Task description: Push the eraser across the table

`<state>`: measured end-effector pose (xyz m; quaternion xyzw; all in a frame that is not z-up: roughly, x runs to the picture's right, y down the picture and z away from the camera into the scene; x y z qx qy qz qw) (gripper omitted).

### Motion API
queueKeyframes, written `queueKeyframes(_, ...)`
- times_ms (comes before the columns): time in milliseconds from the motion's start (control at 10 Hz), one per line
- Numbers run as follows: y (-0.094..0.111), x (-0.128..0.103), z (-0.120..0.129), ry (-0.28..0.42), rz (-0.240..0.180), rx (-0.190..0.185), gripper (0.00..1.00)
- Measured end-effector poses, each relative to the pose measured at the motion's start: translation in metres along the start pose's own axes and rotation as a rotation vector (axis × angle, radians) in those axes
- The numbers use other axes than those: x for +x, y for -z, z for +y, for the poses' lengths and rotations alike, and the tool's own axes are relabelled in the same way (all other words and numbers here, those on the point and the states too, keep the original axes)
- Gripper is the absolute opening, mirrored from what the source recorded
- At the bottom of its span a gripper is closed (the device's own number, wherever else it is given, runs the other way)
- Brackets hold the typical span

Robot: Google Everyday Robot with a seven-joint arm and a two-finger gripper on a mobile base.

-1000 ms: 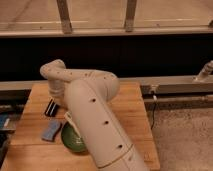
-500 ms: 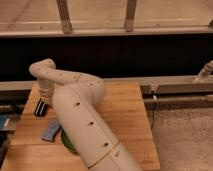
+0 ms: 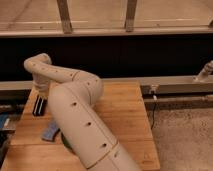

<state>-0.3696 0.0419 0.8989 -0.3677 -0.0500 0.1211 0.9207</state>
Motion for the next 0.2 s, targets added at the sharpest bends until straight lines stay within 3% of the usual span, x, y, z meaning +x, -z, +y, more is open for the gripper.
queueKeyframes(200,0.028,0.031,-0.002,-0.048,0.010,0.061,0.00)
